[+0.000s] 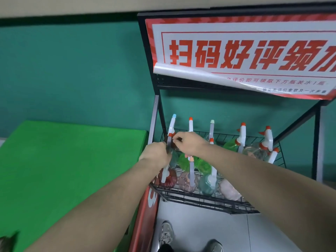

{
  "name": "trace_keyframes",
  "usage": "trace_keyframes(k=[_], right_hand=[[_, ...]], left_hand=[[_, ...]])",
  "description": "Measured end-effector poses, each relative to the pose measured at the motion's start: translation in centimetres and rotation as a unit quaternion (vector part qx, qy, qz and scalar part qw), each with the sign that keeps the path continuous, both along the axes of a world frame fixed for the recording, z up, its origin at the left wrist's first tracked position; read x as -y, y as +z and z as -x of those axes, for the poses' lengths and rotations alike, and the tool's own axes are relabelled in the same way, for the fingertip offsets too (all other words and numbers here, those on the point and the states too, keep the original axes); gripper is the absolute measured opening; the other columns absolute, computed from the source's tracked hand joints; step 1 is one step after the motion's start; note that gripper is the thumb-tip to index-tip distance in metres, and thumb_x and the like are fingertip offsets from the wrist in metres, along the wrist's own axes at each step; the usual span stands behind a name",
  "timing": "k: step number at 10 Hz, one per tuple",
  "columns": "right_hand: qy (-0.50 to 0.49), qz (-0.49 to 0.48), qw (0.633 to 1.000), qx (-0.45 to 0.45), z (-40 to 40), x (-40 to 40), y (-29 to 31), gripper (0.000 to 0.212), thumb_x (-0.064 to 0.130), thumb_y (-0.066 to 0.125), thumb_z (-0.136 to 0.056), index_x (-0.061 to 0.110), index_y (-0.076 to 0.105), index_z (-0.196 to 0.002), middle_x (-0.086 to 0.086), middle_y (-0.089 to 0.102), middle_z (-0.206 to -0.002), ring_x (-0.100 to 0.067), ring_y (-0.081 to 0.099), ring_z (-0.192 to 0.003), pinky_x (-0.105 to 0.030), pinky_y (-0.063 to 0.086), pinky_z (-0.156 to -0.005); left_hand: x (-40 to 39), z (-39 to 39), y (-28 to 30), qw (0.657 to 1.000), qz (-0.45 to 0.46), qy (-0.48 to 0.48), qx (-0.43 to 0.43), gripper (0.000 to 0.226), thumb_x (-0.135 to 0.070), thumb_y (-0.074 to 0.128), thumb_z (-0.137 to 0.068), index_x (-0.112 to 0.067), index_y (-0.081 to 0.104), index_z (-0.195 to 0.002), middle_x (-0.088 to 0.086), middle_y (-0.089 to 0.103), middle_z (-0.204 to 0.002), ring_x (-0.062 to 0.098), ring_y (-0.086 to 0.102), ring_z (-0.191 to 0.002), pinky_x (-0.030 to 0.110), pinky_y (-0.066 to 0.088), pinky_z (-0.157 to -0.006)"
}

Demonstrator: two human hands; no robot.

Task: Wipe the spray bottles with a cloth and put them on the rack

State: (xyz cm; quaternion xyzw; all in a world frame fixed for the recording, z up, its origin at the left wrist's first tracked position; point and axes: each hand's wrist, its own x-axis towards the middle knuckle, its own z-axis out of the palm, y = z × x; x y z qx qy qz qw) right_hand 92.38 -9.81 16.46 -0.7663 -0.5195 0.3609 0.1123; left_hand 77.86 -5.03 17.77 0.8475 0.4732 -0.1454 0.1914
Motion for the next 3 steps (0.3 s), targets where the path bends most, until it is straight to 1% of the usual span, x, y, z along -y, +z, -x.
trace_keyframes(k=[1, 2, 3], right_hand=[[-0.021, -0.012, 1.000, -0.007, -0.7, 0.7, 1.4, 0.028, 0.028, 0.040, -0.104, 0.025, 0.064, -0.118, 0.008, 0.061, -0.066, -0.010, 0.061, -0.051, -0.021, 0.042, -0.044], [-0.051, -0.018, 0.999, 0.002, -1.3, 2.0, 2.7, 0.028, 0.027, 0.039, -0.102, 0.025, 0.064, -0.114, 0.005, 0.064, -0.075, -0.013, 0.062, -0.055, -0.023, 0.052, -0.051], [-0.078, -0.017, 0.997, -0.001, -2.3, 3.7, 4.0, 0.029, 0.028, 0.036, -0.103, 0.026, 0.062, -0.116, 0.001, 0.069, -0.082, -0.019, 0.072, -0.064, -0.031, 0.060, -0.062]], left_hand=[[-0.5, -0.6, 0.9, 0.999, -0.004, -0.015, 0.051, 0.011, -0.027, 0.054, -0.102, -0.018, 0.058, -0.096, 0.006, 0.064, -0.082, 0.027, 0.063, -0.076, 0.028, 0.048, -0.065], [-0.6, -1.6, 1.2, 0.996, -0.001, -0.017, 0.082, 0.019, -0.027, 0.053, -0.100, -0.014, 0.066, -0.103, 0.008, 0.073, -0.090, 0.028, 0.066, -0.082, 0.030, 0.049, -0.067], [-0.9, -2.9, 1.6, 0.994, 0.019, -0.011, 0.110, 0.017, -0.031, 0.052, -0.100, -0.021, 0.065, -0.105, 0.002, 0.074, -0.089, 0.024, 0.066, -0.077, 0.028, 0.050, -0.067]])
